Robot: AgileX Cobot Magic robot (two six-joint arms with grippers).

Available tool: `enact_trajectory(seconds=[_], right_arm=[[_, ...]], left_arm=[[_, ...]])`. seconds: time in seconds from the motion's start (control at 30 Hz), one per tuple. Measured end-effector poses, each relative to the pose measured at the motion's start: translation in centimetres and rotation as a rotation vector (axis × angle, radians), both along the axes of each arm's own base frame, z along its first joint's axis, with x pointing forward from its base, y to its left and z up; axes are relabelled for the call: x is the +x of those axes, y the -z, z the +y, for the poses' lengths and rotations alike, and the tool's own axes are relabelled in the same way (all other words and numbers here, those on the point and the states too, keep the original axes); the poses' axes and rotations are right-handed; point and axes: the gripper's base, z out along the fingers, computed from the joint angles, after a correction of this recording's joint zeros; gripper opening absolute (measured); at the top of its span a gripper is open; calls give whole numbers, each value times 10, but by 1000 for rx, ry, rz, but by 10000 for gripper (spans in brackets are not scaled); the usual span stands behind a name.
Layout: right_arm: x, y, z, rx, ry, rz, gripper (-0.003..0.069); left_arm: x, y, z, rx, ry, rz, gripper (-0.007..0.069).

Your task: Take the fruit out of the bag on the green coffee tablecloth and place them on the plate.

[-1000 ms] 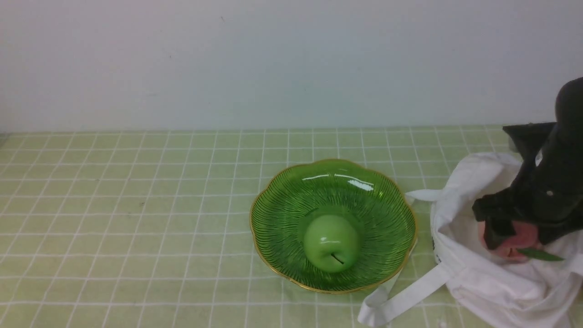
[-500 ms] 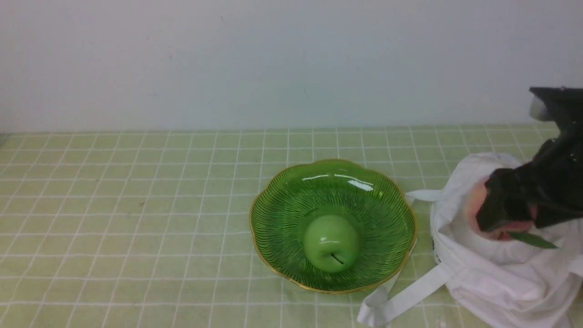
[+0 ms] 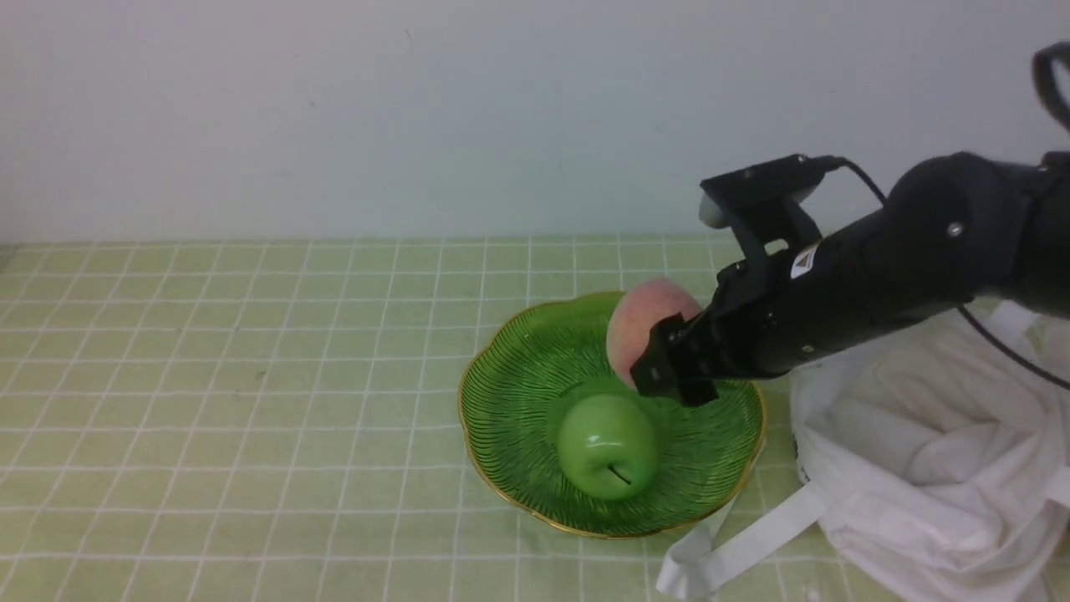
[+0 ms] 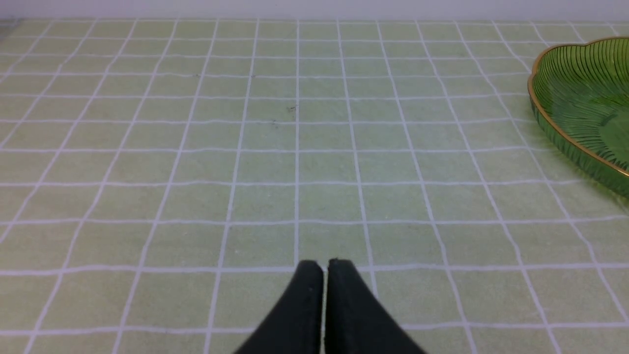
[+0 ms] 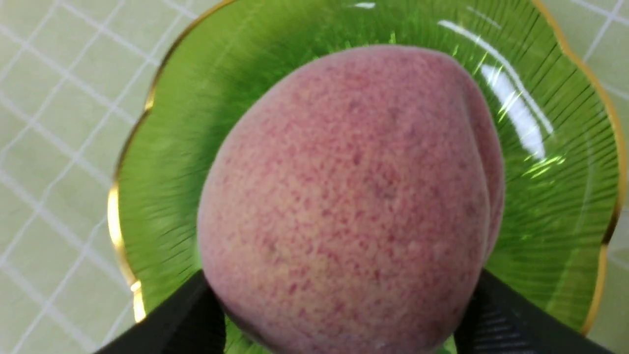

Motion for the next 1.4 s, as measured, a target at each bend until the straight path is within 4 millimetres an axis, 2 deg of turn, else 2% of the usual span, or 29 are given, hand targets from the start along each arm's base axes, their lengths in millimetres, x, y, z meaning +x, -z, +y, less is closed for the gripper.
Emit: enact_trajectory(seconds=[0.1,0.2,0.27,0.3,0.4,0.5,0.57,0.6,0.7,0.77,0.8,0.83,0.87,0.93,1.03,1.1,1.2,1.23,1.3,1.4], right_arm=[[11,17,3,-2,28,-13,543],[17,26,5,-3,42,-23,543],[19,31,5,-5,48,-24,568],[19,31,5,-4,50,-26,578],[19,31,5,1,58,-12,666],[17,29,6,-5,44,16,683],[16,22,8,-6,25,43,689],[14,12,9,-5,3,65,683],[12,-7,11,-1,-28,87,636],[8,-33,10,-4,-65,85,519],[7,-34,10,-6,-68,90,508],[2,-48,8,-16,-84,88,418],[1,-51,8,-18,-88,92,390],[-14,-79,-1,-39,-98,84,182],[-33,-100,-13,-73,-83,95,34],[-49,-113,-23,-80,-65,79,3],[-81,-131,-42,-64,-35,1,-11],[-86,-134,-45,-58,-31,-16,-12],[-111,-138,-58,-26,-7,-96,-13],[-149,-119,-80,51,39,-249,-14]], left_arm=[[0,0,0,0,0,0,-8],[0,0,0,0,0,0,-8],[0,0,0,0,0,0,-8],[0,0,0,0,0,0,-8],[0,0,0,0,0,0,-8],[0,0,0,0,0,0,-8],[0,0,0,0,0,0,-8],[0,0,0,0,0,0,-8],[0,0,0,0,0,0,-8],[0,0,0,0,0,0,-8],[0,0,0,0,0,0,-8],[0,0,0,0,0,0,-8],[0,0,0,0,0,0,-8],[0,0,0,0,0,0,-8],[0,0,0,0,0,0,-8],[0,0,0,0,0,0,-8],[0,0,0,0,0,0,-8],[0,0,0,0,0,0,-8],[0,0,0,0,0,0,-8],[0,0,0,0,0,0,-8]])
